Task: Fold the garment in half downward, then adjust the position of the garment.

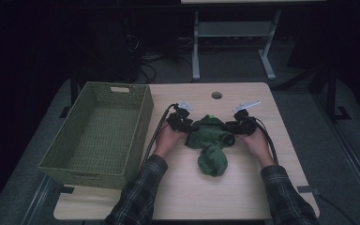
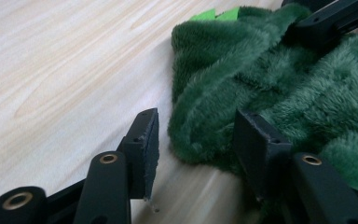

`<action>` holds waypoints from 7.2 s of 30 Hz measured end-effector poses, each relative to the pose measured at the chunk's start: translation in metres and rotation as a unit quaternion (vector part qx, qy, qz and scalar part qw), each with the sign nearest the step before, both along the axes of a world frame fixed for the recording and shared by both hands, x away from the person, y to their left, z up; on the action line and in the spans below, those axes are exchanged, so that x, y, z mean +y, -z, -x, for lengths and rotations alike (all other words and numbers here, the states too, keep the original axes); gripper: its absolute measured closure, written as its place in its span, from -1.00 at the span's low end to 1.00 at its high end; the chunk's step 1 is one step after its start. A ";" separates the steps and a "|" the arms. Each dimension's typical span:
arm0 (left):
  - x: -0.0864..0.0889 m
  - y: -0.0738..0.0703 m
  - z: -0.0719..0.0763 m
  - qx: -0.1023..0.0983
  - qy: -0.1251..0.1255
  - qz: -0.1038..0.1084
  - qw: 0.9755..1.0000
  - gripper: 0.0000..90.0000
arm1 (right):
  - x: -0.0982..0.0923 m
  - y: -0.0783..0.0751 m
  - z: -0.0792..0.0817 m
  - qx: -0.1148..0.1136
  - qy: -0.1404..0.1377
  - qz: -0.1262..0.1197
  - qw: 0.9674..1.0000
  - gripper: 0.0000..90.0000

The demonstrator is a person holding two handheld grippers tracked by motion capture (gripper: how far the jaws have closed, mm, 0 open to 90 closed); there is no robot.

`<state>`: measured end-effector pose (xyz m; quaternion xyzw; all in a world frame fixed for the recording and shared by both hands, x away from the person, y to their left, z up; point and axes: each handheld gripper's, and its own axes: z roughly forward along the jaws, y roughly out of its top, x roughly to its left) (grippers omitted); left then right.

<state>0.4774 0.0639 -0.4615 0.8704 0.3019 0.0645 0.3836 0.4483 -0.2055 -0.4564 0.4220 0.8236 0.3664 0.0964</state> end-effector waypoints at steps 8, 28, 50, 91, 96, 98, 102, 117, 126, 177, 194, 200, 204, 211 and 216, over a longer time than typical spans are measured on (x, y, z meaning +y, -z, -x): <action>-0.002 0.001 -0.008 0.007 0.005 0.000 1.000 0.32 | -0.001 0.003 -0.002 0.002 0.002 0.001 1.000 0.63; -0.009 -0.023 -0.001 -0.023 0.023 0.001 0.999 0.95 | -0.001 -0.009 0.001 -0.010 0.009 -0.028 1.000 0.94; 0.000 -0.083 0.031 -0.100 0.028 0.055 0.993 0.94 | -0.013 -0.061 0.009 -0.067 0.003 -0.071 0.995 0.95; 0.013 -0.038 0.166 -0.147 0.154 0.064 0.975 0.93 | -0.025 -0.030 0.151 -0.100 -0.114 -0.085 0.985 0.93; 0.015 -0.027 0.172 -0.136 0.166 0.056 0.975 0.93 | -0.019 -0.023 0.162 -0.090 -0.131 -0.076 0.984 0.93; 0.017 -0.022 0.174 -0.132 0.168 0.054 0.975 0.93 | -0.018 -0.021 0.166 -0.081 -0.136 -0.071 0.985 0.93; 0.018 -0.014 0.177 -0.121 0.178 0.043 0.976 0.93 | -0.018 -0.017 0.170 -0.075 -0.146 -0.070 0.984 0.93; 0.010 0.010 0.181 -0.097 0.205 -0.002 0.974 0.95 | -0.014 0.008 0.170 -0.014 -0.156 -0.030 0.987 0.94; 0.008 0.012 0.180 -0.084 0.196 -0.008 0.977 0.93 | -0.006 0.017 0.169 -0.006 -0.165 -0.013 0.986 0.93; -0.005 -0.001 0.154 -0.022 0.118 -0.030 0.992 0.99 | 0.017 -0.001 0.163 -0.010 -0.185 -0.031 0.982 0.98; 0.002 -0.027 0.190 -0.015 0.142 0.014 0.990 0.99 | -0.025 -0.033 0.125 -0.087 -0.081 -0.062 0.991 1.00; -0.006 -0.020 0.192 -0.005 0.155 0.012 0.988 0.99 | -0.021 -0.021 0.097 -0.080 -0.056 -0.042 0.994 1.00; -0.011 -0.015 0.190 -0.005 0.154 0.010 0.988 0.99 | -0.018 -0.010 0.088 -0.067 -0.051 -0.034 0.996 1.00; -0.017 -0.007 0.181 -0.006 0.146 0.000 0.989 0.99 | -0.020 -0.006 0.086 -0.055 -0.054 -0.033 0.997 1.00; -0.018 -0.004 0.174 -0.005 0.135 -0.002 0.991 0.99 | -0.019 -0.002 0.088 -0.041 -0.064 -0.025 0.997 1.00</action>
